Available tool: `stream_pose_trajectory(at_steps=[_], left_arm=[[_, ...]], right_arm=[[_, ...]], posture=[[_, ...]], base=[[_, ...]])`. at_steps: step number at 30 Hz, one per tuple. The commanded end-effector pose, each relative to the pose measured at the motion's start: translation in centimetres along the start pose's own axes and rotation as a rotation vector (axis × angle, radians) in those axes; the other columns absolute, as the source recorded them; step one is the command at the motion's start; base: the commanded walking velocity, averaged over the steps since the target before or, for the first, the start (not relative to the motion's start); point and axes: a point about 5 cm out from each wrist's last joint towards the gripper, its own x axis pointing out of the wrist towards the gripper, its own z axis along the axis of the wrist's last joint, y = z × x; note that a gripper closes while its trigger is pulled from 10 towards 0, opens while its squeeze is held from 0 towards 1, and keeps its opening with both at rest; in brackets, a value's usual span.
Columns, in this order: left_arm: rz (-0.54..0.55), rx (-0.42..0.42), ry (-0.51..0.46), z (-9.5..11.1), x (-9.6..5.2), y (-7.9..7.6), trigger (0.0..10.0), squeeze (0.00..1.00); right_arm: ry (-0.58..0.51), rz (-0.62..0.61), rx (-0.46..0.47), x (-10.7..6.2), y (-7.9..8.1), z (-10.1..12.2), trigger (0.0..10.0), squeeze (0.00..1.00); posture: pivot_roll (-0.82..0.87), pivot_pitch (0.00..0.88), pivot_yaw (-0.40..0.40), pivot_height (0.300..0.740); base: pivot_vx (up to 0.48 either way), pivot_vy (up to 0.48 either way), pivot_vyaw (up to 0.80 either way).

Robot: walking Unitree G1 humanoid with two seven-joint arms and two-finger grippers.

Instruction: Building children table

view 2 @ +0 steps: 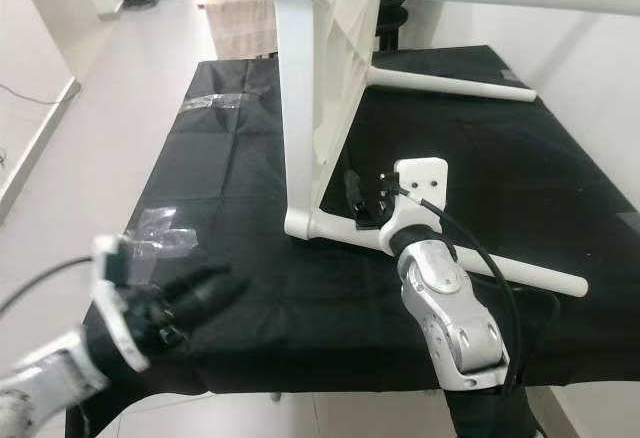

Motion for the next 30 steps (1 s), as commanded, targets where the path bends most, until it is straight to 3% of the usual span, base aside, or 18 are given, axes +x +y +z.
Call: stream_pose_trajectory(at_steps=[1,2,3,4,8,10,13,18,21,28,29,30], left_arm=[[0.078,0.059,-0.003,-0.3,0.4,1.1,10.0,0.00],[0.078,0.059,-0.003,-0.3,0.4,1.1,10.0,0.00],[0.192,0.168,-0.036,0.0,1.1,2.4,10.0,0.00],[0.224,0.206,-0.045,0.1,1.3,2.7,10.0,0.00],[0.268,0.205,-0.095,0.6,1.6,3.2,10.0,0.00],[0.286,0.209,-0.114,0.3,1.9,3.3,10.0,0.00],[0.287,0.215,-0.114,0.2,1.9,3.3,10.0,0.00],[0.289,0.256,-0.119,-0.1,2.0,3.7,10.0,0.00],[0.292,0.267,-0.120,-0.2,2.2,3.7,10.0,0.00],[0.334,0.294,-0.116,-0.3,2.4,4.0,10.0,0.00],[0.350,0.324,-0.131,-0.1,2.3,4.1,0.0,0.00],[0.366,0.357,-0.133,0.1,2.2,4.2,0.0,0.00]], right_arm=[[0.031,-0.028,-0.019,0.0,-0.5,-1.0,10.0,0.00],[0.031,-0.028,-0.019,0.0,-0.5,-1.0,10.0,0.00],[0.067,-0.059,-0.028,-0.3,-1.1,-2.3,10.0,0.00],[0.069,-0.065,-0.031,-0.4,-1.2,-2.6,10.0,0.00],[0.073,-0.045,-0.027,-0.7,-0.6,-3.0,10.0,0.00],[0.080,0.012,-0.004,-1.0,1.4,-3.8,10.0,0.00],[0.080,0.023,-0.001,-1.1,1.8,-4.0,10.0,0.00],[0.099,0.099,-0.032,-1.2,4.4,-5.2,10.0,0.00],[0.100,0.107,-0.043,-1.1,4.6,-5.4,10.0,0.00],[0.091,0.095,-0.035,-0.6,4.5,-5.4,10.0,0.00],[0.088,0.094,-0.034,-0.6,4.5,-5.4,10.0,0.00],[0.084,0.089,-0.033,-0.6,4.4,-5.4,10.0,0.00]], posture=[[-0.06,0.080,0.022,0.740],[-0.06,0.080,0.022,0.740],[-0.06,0.080,0.019,0.740],[-0.06,0.080,0.019,0.740],[-0.07,0.077,0.024,0.740],[-0.07,0.073,0.025,0.740],[-0.07,0.073,0.025,0.740],[-0.06,0.063,0.025,0.740],[-0.06,0.063,0.027,0.740],[-0.06,0.060,0.029,0.740],[-0.06,0.058,0.033,0.740],[-0.06,0.058,0.034,0.740]], base=[[0.000,0.000,0.00],[0.000,0.000,0.00],[0.000,0.000,0.00],[0.000,0.000,0.00],[0.000,-0.472,0.00],[0.000,-0.465,0.00],[0.000,-0.465,0.00],[0.000,-0.455,0.00],[0.000,-0.450,0.00],[0.000,0.000,0.00],[0.000,0.000,0.00],[0.000,0.000,0.00]])
